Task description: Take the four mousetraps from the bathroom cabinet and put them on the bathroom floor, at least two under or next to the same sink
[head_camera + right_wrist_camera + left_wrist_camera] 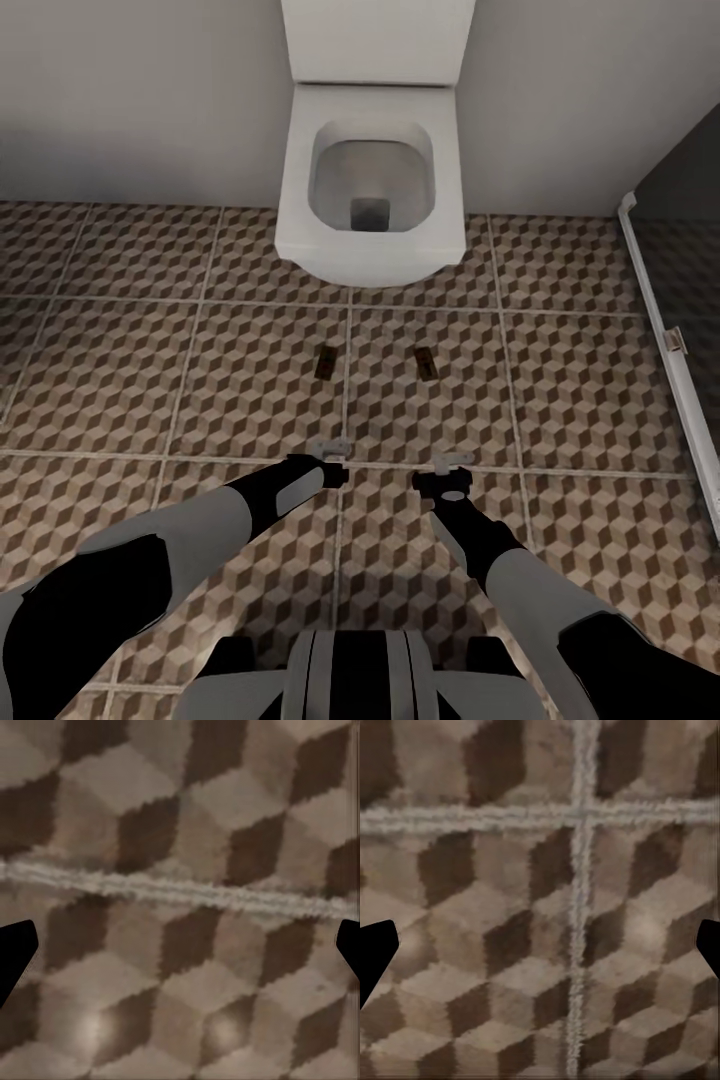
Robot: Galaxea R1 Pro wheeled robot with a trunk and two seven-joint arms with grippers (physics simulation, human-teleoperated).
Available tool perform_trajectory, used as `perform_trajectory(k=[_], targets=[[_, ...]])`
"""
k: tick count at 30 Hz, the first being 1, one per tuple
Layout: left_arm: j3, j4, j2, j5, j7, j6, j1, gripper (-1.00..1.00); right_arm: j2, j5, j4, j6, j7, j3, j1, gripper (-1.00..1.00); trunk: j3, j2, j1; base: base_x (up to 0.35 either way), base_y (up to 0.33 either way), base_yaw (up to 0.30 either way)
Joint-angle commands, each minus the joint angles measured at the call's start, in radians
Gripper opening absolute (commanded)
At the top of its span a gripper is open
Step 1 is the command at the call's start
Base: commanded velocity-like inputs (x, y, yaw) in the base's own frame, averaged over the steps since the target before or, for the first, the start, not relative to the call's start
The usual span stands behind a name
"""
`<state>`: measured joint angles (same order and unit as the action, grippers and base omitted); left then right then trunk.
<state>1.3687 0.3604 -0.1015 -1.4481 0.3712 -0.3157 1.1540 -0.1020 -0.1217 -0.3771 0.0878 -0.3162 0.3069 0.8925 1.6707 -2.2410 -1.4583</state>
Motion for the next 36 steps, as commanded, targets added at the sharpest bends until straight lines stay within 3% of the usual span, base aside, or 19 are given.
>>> perform_trajectory(k=[1, 28, 36], targets=[[0.006, 0.002, 0.0, -0.006, 0.006, -0.001, 0.001, 1.0, 0.001, -0.01, -0.002, 0.004, -0.008, 0.009, 0.0, 1.0, -0.003, 0.007, 0.004, 0.0, 0.0, 0.0], [0.006, -0.004, 0.005, -0.009, 0.005, 0.0, -0.005, 1.0, 0.005, -0.011, -0.001, -0.007, -0.003, 0.008, 0.0, 1.0, -0.087, 0.196, 0.107, 0.0, 0.0, 0.0], [0.007, -0.007, 0.021, -0.011, 0.004, 0.002, -0.012, 1.0, 0.01, -0.012, 0.011, -0.051, -0.001, 0.008, -0.004, 1.0, -0.112, 0.252, 0.138, 0.0, 0.0, 0.0]])
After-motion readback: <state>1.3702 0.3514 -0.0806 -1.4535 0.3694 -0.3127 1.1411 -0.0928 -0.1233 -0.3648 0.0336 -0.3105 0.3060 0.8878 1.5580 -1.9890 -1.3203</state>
